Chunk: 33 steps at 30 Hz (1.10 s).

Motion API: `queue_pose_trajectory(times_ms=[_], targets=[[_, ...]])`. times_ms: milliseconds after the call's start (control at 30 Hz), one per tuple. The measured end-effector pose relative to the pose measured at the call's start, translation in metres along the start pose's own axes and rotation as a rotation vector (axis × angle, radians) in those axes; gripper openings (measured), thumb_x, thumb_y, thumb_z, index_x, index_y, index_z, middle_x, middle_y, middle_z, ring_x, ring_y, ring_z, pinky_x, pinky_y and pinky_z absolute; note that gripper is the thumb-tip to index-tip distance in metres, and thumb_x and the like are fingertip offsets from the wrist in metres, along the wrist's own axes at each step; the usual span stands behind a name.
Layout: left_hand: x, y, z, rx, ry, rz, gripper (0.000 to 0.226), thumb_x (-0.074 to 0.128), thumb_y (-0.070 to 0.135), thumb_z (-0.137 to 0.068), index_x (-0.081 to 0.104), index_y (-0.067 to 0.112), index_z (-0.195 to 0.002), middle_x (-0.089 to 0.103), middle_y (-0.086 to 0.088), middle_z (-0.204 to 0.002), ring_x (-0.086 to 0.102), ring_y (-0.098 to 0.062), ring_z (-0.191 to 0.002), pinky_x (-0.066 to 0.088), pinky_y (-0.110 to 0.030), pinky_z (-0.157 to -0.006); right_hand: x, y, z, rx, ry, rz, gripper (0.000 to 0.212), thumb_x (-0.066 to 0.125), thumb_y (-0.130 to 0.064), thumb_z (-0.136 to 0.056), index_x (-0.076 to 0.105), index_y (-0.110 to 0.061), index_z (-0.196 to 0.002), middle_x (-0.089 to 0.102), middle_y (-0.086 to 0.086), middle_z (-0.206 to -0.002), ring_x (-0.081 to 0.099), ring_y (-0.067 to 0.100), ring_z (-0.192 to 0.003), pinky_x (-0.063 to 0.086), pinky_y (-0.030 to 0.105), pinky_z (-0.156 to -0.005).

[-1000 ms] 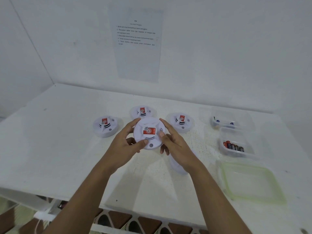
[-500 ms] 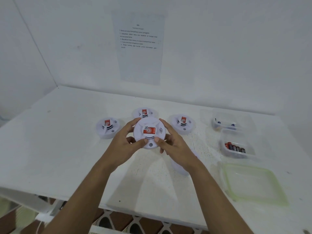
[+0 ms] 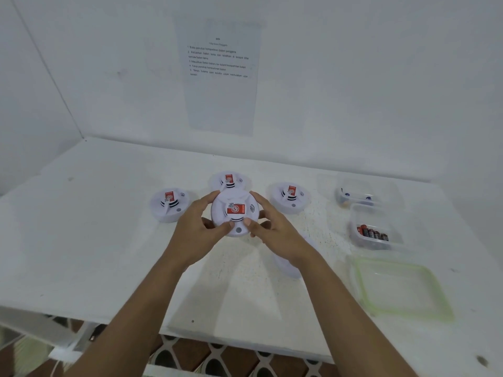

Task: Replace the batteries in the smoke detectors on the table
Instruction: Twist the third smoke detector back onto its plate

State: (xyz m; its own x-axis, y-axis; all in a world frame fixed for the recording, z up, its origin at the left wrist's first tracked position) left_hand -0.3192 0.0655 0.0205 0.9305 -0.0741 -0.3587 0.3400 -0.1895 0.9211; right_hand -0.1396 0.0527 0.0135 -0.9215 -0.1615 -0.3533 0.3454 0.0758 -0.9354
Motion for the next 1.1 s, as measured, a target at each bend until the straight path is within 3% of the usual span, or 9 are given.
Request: queue_pose_trajectory(times_ms=[67,133,233,333,567,767,867,1000,1100], targets=[[0.001,0.0,0.001,0.029,0.014,-0.024,0.064,0.076,0.024,-0.082,0.047,0.03,-0.139,0.062,0.012,-0.123,0.069,-0.011,-0.081,0.056,-0.021,-0.075,0.001,0.004,-0.002,0.002,0.007,0.03,0.057,0.065,-0.041,-0.096,0.038,-0.048,-0.146,0.064,-0.011,-0.126,0.068,0.009,-0.097,0.058,0.037,-0.092],[0.003,-0.003,0.001,0.053,0.022,-0.022,0.066,0.077,0.025,-0.081,0.048,0.027,-0.14,0.062,0.012,-0.124,0.068,-0.005,-0.088,0.058,-0.022,-0.077,0.002,0.005,-0.003,-0.001,0.018,0.056,0.058,0.065,-0.038,-0.097,0.038,-0.045,-0.148,0.062,-0.013,-0.13,0.065,0.003,-0.102,0.057,0.038,-0.095],[0.004,-0.009,0.0,0.069,0.046,-0.001,0.067,0.079,0.027,-0.079,0.05,0.025,-0.139,0.062,0.014,-0.125,0.064,0.001,-0.098,0.057,-0.019,-0.077,0.001,0.005,-0.006,-0.01,0.039,0.075,0.061,0.066,-0.032,-0.097,0.037,-0.038,-0.15,0.059,-0.014,-0.135,0.061,-0.007,-0.105,0.056,0.03,-0.094],[0.002,-0.013,0.002,0.047,0.081,0.022,0.063,0.08,0.027,-0.079,0.053,0.029,-0.135,0.064,0.02,-0.117,0.063,0.003,-0.095,0.056,-0.017,-0.069,0.003,0.004,-0.009,-0.021,0.029,0.099,0.062,0.066,-0.029,-0.097,0.036,-0.036,-0.151,0.058,-0.014,-0.136,0.06,-0.012,-0.103,0.055,0.025,-0.092],[-0.004,-0.012,0.004,0.021,0.13,0.006,0.057,0.079,0.024,-0.08,0.049,0.044,-0.125,0.058,0.043,-0.104,0.059,0.012,-0.093,0.05,-0.016,-0.07,0.008,0.002,-0.018,-0.045,0.006,0.132,0.06,0.064,-0.029,-0.098,0.036,-0.031,-0.152,0.058,-0.012,-0.137,0.059,0.006,-0.114,0.049,0.012,-0.086],[-0.006,-0.014,0.003,-0.005,0.159,0.0,0.059,0.08,0.023,-0.079,0.051,0.027,-0.13,0.06,0.024,-0.112,0.061,0.001,-0.098,0.048,-0.01,-0.074,0.01,0.004,-0.024,-0.059,0.001,0.177,0.058,0.062,-0.031,-0.099,0.038,-0.031,-0.151,0.055,-0.006,-0.139,0.056,0.01,-0.118,0.049,0.013,-0.087],[-0.007,-0.014,0.002,-0.007,0.173,-0.025,0.053,0.08,0.02,-0.079,0.056,0.023,-0.126,0.064,0.016,-0.11,0.063,0.0,-0.094,0.046,-0.004,-0.069,0.007,0.006,-0.022,-0.021,0.016,0.18,0.058,0.062,-0.032,-0.099,0.038,-0.031,-0.152,0.05,-0.003,-0.137,0.059,0.006,-0.103,0.048,0.01,-0.079],[-0.007,-0.017,0.0,-0.038,0.173,-0.053,0.057,0.081,0.024,-0.077,0.056,0.022,-0.129,0.067,0.009,-0.111,0.067,-0.005,-0.085,0.05,-0.009,-0.065,0.004,0.007,-0.021,-0.03,0.021,0.172,0.054,0.062,-0.031,-0.099,0.04,-0.03,-0.149,0.049,-0.002,-0.137,0.059,0.008,-0.101,0.048,0.008,-0.075],[-0.007,-0.022,-0.004,-0.032,0.169,-0.069,0.061,0.082,0.027,-0.075,0.056,0.02,-0.13,0.065,0.005,-0.119,0.068,-0.009,-0.089,0.054,-0.015,-0.07,0.004,0.008,-0.022,-0.015,0.014,0.176,0.055,0.063,-0.031,-0.099,0.04,-0.03,-0.149,0.05,-0.002,-0.137,0.06,0.011,-0.102,0.048,0.009,-0.075]])
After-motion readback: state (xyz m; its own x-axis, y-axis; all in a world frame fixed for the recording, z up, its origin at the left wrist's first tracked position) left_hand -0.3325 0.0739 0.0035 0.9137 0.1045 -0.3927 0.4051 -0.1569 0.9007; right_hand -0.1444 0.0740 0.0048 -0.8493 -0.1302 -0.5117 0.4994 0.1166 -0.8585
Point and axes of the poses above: each hand's wrist, its own z-axis away from the middle knuckle, its own x-axis out of the palm, y = z × x, the point moved 6 cm from there along -z, towards the middle knuckle
